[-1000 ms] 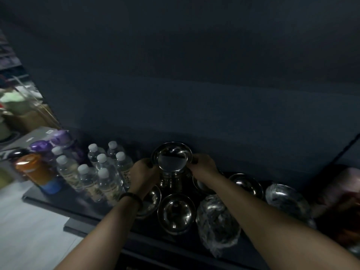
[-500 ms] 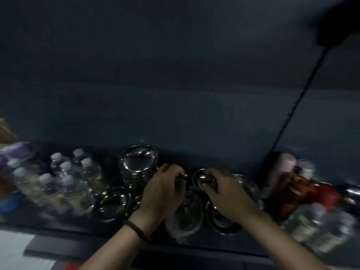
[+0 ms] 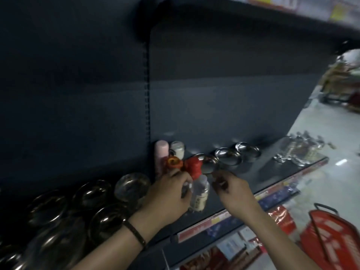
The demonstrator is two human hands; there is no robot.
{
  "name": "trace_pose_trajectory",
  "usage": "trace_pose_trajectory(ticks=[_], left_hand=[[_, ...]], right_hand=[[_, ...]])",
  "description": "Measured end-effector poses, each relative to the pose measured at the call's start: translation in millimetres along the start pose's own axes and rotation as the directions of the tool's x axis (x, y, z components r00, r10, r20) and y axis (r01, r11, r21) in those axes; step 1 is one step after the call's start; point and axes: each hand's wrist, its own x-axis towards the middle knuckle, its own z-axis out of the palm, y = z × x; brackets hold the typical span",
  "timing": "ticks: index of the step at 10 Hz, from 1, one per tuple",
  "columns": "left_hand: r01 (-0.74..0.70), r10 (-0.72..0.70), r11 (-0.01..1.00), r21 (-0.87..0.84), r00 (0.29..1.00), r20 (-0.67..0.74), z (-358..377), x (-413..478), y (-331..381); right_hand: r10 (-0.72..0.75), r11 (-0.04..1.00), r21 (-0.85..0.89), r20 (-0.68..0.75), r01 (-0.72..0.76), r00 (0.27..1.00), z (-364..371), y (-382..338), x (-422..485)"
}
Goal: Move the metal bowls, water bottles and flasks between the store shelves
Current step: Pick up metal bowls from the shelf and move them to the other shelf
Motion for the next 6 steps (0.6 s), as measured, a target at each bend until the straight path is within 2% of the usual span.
trace_pose_trajectory(ticks=[1, 2, 4, 6], left_hand=[[-0.007, 0.007, 1.000, 0.001, 0.999, 0.040, 35.5, 25.7, 30.0], [0.030, -0.034, 0.999, 0.038, 0.996, 0.087, 69.5, 46.8, 52.7], [0.189, -0.201, 0.975, 0.115, 0.974, 0.106, 126.3, 78.7, 71.4], [0.309, -0.346, 0.920, 0.243, 0.929, 0.129, 164.7, 89.8, 81.5]], right_hand=[[0.078, 0.997, -0.004, 0.010, -0.078, 0.997, -6.8, 63.2, 22.7], [0.106, 0.994, -0.026, 0.088, -0.105, 0.990, 2.7, 116.5, 51.5], [0.036, 0.995, -0.096, 0.313, -0.007, 0.949, 39.7, 186.2, 124.5], [-0.024, 0.988, -0.123, 0.467, 0.092, 0.884, 67.7, 202.7, 166.9]])
